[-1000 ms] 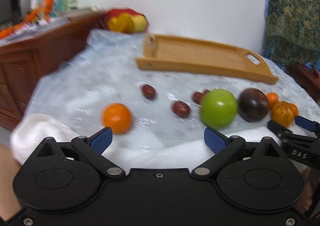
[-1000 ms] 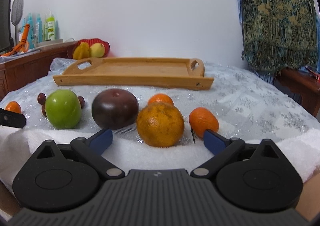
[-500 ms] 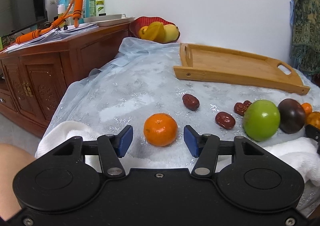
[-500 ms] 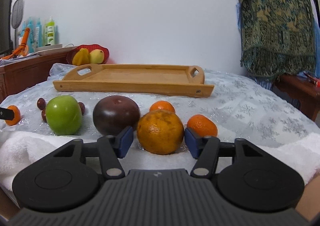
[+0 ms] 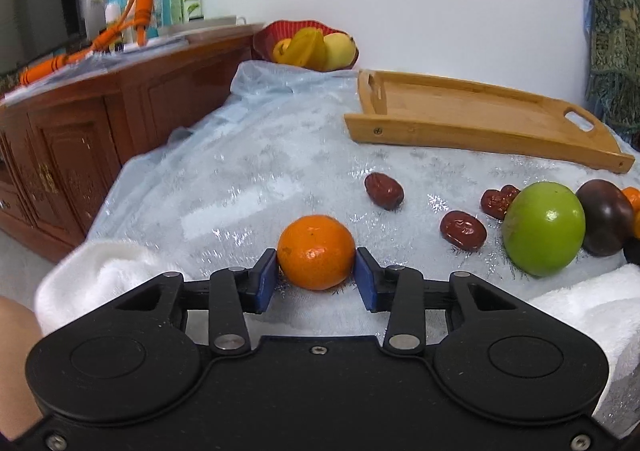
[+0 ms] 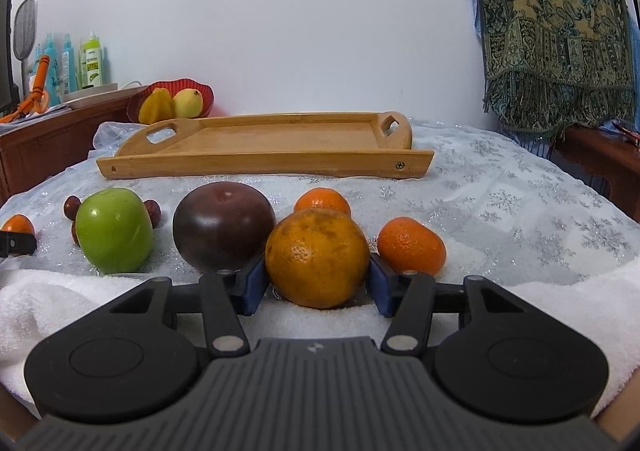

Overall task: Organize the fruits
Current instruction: 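Grasp the small tangerine with the left gripper while the right gripper grasps the large orange, then carry the tangerine and large orange in both grippers over the wooden tray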

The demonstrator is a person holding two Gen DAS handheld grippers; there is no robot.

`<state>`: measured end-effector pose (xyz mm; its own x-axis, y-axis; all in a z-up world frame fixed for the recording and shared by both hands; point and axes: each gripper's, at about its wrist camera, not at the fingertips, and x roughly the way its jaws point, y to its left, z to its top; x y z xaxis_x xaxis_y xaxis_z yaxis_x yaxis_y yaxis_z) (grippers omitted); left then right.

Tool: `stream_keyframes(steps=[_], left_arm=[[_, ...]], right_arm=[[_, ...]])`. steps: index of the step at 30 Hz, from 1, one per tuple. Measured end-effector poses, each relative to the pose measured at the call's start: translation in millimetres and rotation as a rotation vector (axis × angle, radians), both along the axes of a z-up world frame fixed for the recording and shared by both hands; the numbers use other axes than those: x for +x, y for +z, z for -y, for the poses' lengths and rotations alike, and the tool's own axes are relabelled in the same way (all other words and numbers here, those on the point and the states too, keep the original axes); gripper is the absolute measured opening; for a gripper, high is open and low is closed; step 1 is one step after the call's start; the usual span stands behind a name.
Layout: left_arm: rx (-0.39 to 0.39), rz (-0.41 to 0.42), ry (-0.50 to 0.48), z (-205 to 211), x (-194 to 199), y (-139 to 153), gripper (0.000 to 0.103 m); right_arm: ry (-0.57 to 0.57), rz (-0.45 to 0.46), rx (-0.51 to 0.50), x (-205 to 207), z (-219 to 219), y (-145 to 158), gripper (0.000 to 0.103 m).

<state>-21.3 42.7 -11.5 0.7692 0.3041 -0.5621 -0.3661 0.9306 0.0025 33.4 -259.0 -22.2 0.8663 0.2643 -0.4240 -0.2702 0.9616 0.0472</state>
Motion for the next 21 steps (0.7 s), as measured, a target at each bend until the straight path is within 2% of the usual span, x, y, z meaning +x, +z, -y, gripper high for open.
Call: stream_keyframes(steps=[6, 14, 21], left_arm=[[0.026, 0.024, -0.001, 4, -1, 3, 0.037], [0.134, 0.113, -0.083, 27, -4, 32, 0.037], [0.118, 0.133, -0.173, 31, 31, 62, 0.037]], right_arm=[[-0.004, 0.007, -0.007, -1, 0, 1, 0.055], [0.009, 0.051, 0.031, -11, 0, 18, 0.054], [0.010, 0.058, 0.055, 6, -2, 40, 0.054]])
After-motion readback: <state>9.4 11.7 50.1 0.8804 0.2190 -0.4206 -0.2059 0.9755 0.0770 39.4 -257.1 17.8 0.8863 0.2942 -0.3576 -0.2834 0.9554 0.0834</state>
